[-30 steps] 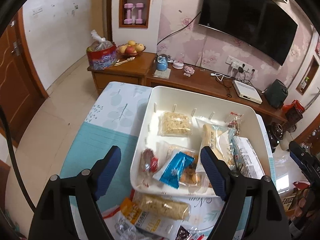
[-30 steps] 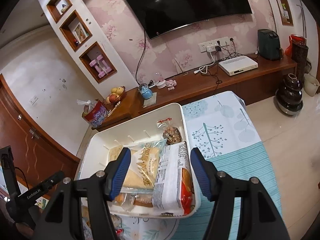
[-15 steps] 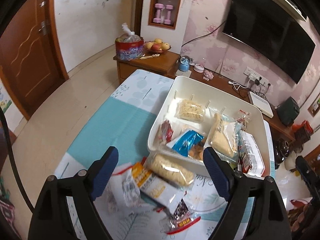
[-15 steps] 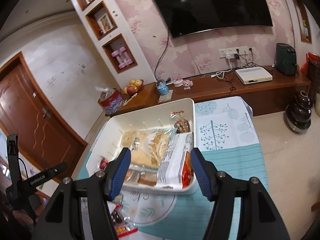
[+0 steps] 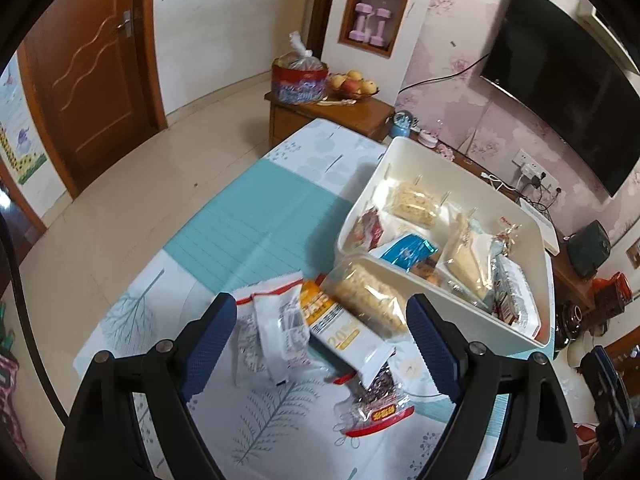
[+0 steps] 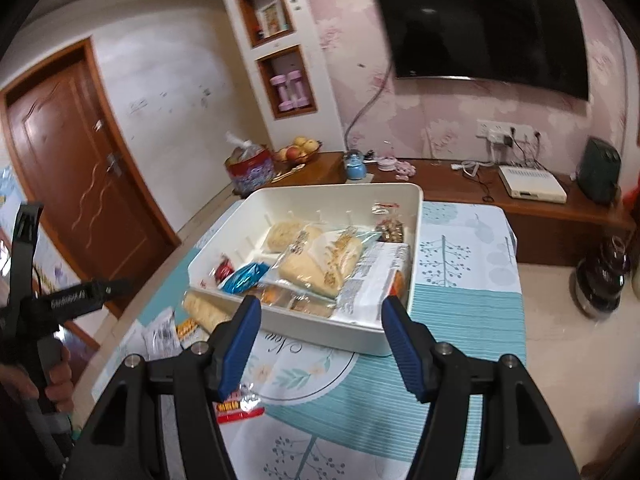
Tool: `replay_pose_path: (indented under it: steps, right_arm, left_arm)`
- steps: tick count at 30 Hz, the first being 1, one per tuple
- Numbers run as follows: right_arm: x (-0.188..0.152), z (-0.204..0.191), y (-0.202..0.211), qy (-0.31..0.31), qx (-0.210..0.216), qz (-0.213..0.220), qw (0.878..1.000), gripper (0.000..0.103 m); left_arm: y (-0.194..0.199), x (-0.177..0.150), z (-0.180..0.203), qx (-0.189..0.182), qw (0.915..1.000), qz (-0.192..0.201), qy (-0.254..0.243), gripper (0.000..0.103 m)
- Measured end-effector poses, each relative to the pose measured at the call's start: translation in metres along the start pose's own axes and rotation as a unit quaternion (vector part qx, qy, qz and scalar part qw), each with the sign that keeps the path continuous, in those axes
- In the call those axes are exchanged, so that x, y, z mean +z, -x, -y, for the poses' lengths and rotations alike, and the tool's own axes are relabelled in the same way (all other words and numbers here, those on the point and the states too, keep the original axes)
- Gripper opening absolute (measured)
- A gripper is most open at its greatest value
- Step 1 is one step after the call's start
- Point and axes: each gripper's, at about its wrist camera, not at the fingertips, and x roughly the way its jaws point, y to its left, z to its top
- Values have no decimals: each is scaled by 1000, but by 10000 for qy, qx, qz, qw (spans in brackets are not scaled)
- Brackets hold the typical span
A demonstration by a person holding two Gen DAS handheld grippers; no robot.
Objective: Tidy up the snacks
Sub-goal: 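Withdraw both tools from the tray toward the remaining packets on the table, then grasp the white snack bag with left tool while right tool grasps the chocolate-bean packet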
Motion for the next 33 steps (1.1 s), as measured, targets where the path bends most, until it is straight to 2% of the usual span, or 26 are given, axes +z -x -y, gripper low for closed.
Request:
replay_pose_path:
  steps: [6, 19, 25, 33]
  right_arm:
    - [-14, -26, -6, 480, 111, -112, 9987, 70]
    - [-44, -74, -36, 1065, 501, -768, 9901, 71]
    - [-67, -103, -53, 1647, 473, -962, 9805, 71]
    - [-91, -134, -77, 1990, 428, -1308, 9703, 71]
  left_arm:
    - [-11, -8, -7, 72, 9996, -250, 69, 86]
    - [-51, -19, -25, 60, 9955, -912, 262, 86]
    - [-78, -28, -34, 54, 9892, -1448, 200, 86]
    - [-105, -40, -42, -66, 9793, -2010, 219, 86]
